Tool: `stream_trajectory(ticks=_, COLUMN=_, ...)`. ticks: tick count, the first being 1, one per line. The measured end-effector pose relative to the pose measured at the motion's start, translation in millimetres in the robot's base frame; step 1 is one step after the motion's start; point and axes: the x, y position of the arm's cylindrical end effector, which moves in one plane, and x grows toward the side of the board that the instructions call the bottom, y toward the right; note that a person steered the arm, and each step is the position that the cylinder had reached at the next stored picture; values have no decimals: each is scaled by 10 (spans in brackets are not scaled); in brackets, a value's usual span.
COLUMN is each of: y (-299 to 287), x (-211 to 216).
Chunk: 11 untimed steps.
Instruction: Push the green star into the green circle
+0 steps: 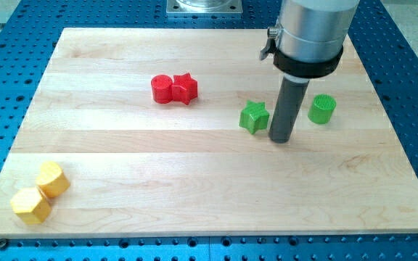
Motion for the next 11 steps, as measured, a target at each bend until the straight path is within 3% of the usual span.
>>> stream_trajectory(ticks=2, y=-237, x=24)
stream_trajectory(ticks=3, y=-569, x=278)
stream_trajectory(ticks=4, y=-781, x=-56)
stream_trajectory(ticks=6, y=119, x=-201)
stream_trajectory(ticks=7, y=-322, x=-202)
stream_trajectory(ticks=8, y=-596, x=-495)
stream_trajectory(ticks=10, y=149, x=-603)
stream_trajectory(ticks=11, y=152, x=-628)
